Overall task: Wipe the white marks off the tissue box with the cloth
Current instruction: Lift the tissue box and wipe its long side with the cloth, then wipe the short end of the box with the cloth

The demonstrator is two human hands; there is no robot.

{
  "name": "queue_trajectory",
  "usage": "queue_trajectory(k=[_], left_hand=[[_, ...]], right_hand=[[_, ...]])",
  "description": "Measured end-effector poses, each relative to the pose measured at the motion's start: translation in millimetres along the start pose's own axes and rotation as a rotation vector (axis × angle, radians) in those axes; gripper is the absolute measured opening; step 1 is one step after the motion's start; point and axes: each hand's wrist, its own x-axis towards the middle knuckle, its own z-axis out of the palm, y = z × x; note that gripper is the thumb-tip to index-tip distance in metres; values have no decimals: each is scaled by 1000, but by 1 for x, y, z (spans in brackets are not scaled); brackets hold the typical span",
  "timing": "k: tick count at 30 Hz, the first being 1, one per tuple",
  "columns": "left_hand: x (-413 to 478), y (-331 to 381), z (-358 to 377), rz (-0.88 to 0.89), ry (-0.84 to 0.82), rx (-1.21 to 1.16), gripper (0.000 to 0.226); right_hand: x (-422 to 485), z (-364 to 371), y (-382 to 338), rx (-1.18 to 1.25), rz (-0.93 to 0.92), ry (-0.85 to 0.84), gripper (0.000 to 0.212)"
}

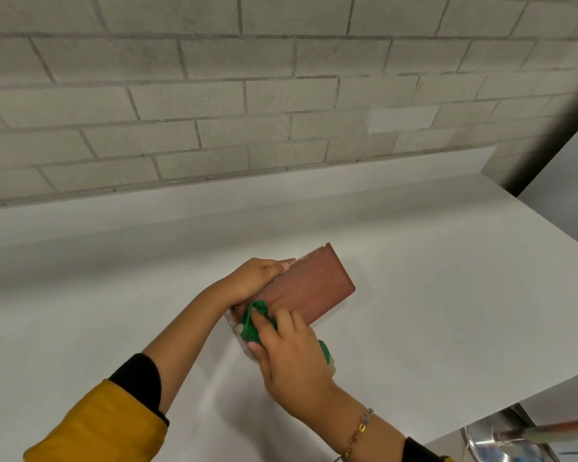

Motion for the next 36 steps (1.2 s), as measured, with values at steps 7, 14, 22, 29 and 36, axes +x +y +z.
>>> queue_trajectory(k=[7,14,22,29,36], left_hand=[[0,1,-4,16,5,143,36],[-6,2,-7,35,-14,212,51],[-19,-8,-10,71,-43,83,39],[-30,-12,-12,165,-310,-11,61],[-34,-9,-17,98,-377,233,70]], right_hand=[[-25,0,32,50,-239,-136,48],[-50,-10,86,18,129,12,37],[-46,-20,133,522,769,288,24],[-28,-17,136,678,835,321,25],[-15,-10,116,789,820,315,22]])
